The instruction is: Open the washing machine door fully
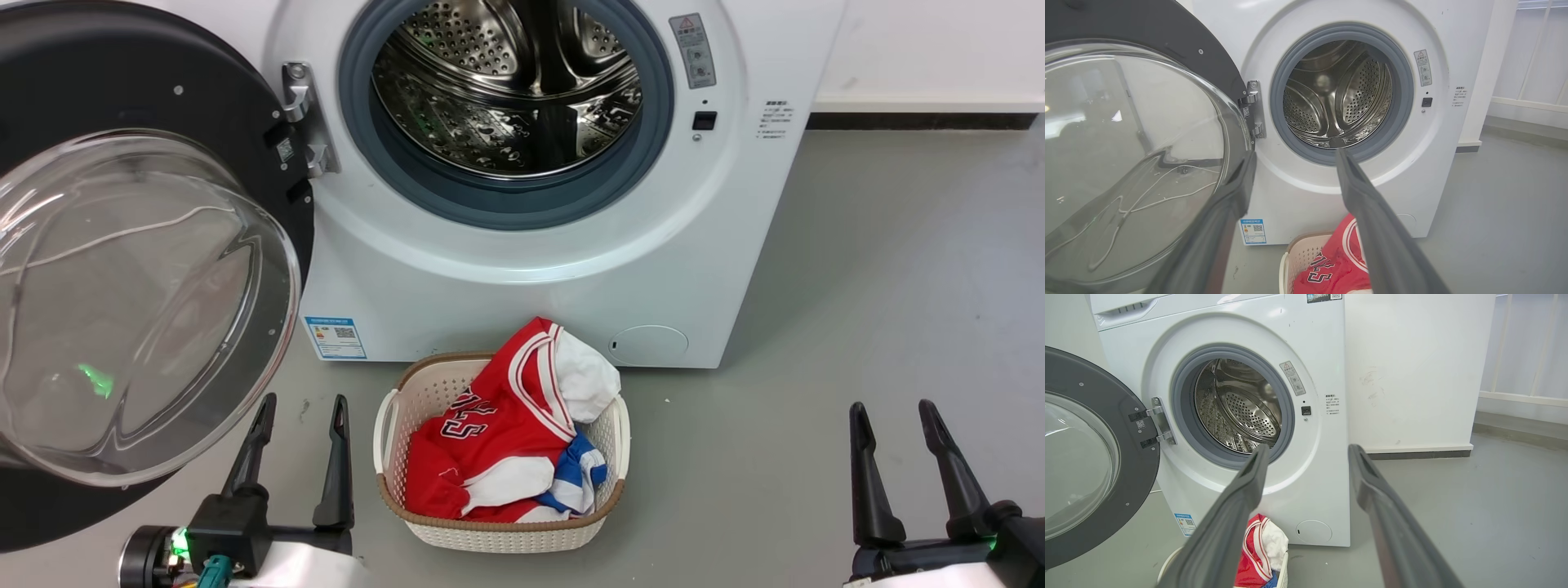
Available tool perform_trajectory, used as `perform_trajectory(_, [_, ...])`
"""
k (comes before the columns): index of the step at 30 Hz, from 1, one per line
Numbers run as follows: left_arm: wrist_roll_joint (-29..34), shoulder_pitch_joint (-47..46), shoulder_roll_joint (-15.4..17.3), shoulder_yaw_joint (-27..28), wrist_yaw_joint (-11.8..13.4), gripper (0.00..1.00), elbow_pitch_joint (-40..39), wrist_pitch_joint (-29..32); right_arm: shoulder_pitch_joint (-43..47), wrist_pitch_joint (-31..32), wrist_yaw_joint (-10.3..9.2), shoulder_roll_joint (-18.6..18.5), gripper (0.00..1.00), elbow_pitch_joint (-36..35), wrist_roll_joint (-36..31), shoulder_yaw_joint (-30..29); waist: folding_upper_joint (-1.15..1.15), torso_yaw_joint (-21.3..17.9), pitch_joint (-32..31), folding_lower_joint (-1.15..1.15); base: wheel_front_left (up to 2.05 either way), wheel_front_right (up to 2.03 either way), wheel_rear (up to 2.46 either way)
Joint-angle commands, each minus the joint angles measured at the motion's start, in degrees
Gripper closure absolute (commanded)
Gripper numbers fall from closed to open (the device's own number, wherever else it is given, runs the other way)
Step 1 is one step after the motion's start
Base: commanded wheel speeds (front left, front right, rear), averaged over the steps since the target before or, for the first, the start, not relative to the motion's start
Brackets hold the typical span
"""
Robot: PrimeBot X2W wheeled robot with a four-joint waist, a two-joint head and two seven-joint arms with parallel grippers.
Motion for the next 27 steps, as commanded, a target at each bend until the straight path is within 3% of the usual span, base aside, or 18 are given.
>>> perform_trajectory(1, [-0.18,0.69,-0.01,-0.16,0.43,0.0,0.32,0.13,0.83,-0.11,-0.01,0.15,0.0,-0.13,0.27,0.03,0.0,-0.43,0.1,0.0,0.0,0.0,0.0])
perform_trajectory(15, [-2.47,1.57,-0.2,-2.5,4.14,0.0,2.53,0.13,1.49,-0.12,-0.01,0.15,0.0,0.92,1.25,0.49,0.0,-1.87,0.39,0.0,0.0,0.0,0.0])
perform_trajectory(27, [-2.79,1.03,-0.21,-2.84,4.23,0.0,3.5,0.13,1.59,-0.12,-0.01,0.15,0.0,2.15,1.02,0.38,0.0,-1.38,0.41,0.0,0.0,0.0,0.0])
